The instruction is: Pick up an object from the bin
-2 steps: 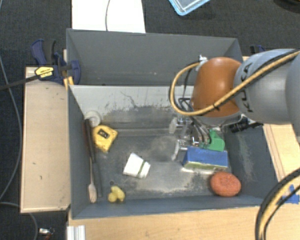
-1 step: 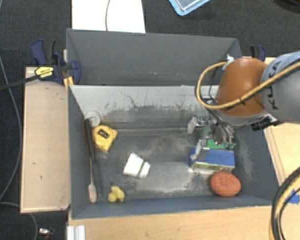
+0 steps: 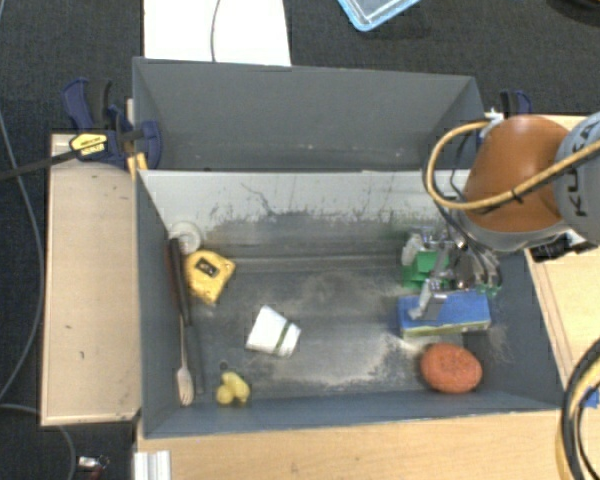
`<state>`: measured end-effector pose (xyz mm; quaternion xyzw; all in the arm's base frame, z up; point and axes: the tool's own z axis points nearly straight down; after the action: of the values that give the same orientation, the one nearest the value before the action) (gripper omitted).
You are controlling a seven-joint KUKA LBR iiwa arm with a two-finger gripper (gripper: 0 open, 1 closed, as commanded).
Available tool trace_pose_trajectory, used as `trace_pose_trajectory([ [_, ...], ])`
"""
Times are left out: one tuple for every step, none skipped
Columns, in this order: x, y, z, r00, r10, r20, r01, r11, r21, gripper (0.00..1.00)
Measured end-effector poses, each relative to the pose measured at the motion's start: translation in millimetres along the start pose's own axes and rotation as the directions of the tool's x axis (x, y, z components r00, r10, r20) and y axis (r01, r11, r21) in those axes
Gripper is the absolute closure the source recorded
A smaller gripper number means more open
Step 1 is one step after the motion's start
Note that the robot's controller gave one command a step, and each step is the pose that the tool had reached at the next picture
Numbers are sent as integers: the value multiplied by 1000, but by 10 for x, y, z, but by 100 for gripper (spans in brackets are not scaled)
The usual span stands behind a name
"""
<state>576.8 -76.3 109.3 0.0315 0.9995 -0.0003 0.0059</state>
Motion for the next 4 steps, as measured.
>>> trace_pose_trajectory([
  [36, -420, 341, 1000, -9, 2, 10, 1000, -13, 0],
  [712, -511, 258, 983, -181, 15, 181, 983, -5, 0],
  [-115, -657, 126, 945, -327, 26, 327, 945, -7, 100],
  [-111, -672, 129, 946, -322, 24, 323, 947, -6, 0],
])
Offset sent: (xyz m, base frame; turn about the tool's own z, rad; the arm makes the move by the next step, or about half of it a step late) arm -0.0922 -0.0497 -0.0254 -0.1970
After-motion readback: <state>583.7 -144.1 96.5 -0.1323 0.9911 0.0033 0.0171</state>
